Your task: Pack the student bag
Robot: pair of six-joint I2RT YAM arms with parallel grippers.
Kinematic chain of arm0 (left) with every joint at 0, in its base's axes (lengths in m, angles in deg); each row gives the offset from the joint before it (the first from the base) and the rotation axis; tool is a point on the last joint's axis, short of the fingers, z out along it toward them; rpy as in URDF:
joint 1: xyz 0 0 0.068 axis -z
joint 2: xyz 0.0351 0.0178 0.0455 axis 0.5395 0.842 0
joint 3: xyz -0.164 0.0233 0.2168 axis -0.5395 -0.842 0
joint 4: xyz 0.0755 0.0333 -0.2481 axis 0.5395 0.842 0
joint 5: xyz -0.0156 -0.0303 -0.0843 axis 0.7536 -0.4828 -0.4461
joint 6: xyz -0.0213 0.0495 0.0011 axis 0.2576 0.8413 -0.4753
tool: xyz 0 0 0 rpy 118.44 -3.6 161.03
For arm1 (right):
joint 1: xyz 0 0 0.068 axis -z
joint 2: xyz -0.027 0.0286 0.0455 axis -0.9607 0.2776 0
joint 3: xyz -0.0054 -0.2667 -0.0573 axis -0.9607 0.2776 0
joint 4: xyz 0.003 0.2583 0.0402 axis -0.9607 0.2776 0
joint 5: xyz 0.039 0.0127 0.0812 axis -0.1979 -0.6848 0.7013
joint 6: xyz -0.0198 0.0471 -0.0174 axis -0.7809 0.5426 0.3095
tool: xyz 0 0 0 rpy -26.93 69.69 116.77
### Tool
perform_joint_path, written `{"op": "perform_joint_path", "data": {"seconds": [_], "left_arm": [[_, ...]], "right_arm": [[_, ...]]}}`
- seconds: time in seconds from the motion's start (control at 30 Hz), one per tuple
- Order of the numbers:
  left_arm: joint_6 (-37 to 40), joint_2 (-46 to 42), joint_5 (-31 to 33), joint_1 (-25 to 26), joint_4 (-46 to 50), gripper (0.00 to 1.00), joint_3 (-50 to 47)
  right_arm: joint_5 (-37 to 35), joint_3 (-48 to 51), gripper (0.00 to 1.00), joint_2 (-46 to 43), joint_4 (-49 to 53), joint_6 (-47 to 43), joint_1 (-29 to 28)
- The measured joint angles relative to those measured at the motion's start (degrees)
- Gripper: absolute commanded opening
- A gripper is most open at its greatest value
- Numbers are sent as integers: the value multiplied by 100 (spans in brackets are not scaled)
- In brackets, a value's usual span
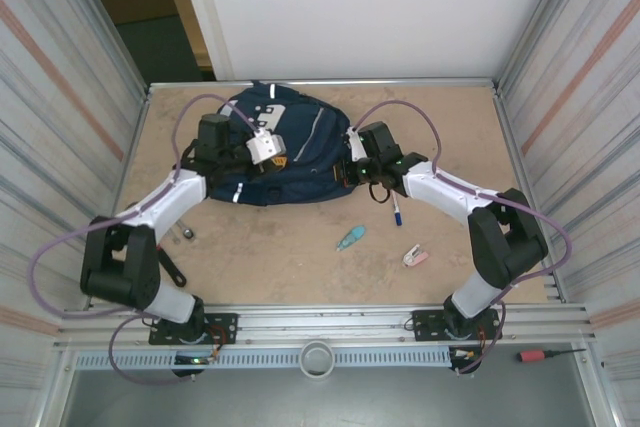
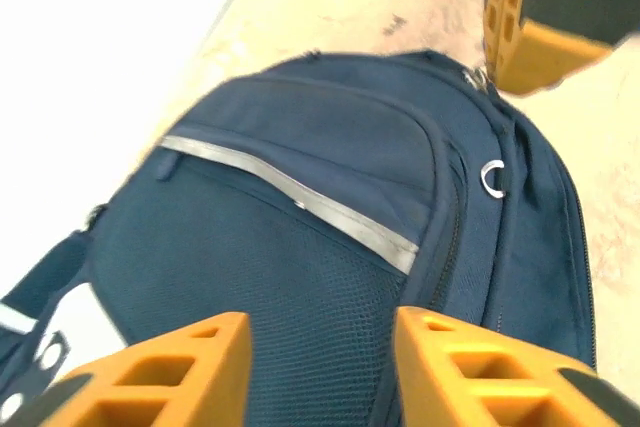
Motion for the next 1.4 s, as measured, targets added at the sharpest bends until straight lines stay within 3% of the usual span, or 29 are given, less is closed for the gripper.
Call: {"op": "perform_joint_path", "data": {"seconds": [0.17, 0.33, 0.63, 0.73, 0.87, 0.97, 1.0, 1.17, 1.4], "left_arm": [[184, -883, 247, 686, -391, 57, -560], [492, -743, 627, 1355, -479, 56, -730], [839, 17, 1150, 1451, -479, 53, -726], [885, 125, 1215, 1453, -527, 45, -726], [953, 286, 1368, 1453, -667, 28, -673], [964, 356, 1427, 1453, -695, 4, -651], [994, 354, 1429, 1449, -713, 0, -651], [872, 280, 1222, 1325, -739, 0, -678], [671, -122, 407, 756, -713, 0, -966]], "right_arm": [[273, 0, 0, -48, 7, 57, -66], [527, -24, 0, -79, 2, 162, -170], [872, -74, 0, -90, -55, 413, -278], [916, -74, 0, -90, -83, 494, -310], [929, -74, 0, -90, -98, 511, -350], [863, -74, 0, -90, -107, 509, -350], [811, -74, 0, -90, -101, 503, -350], [382, -74, 0, -116, 44, 341, -356], [-409, -229, 0, -74, 306, 162, -284]]}}
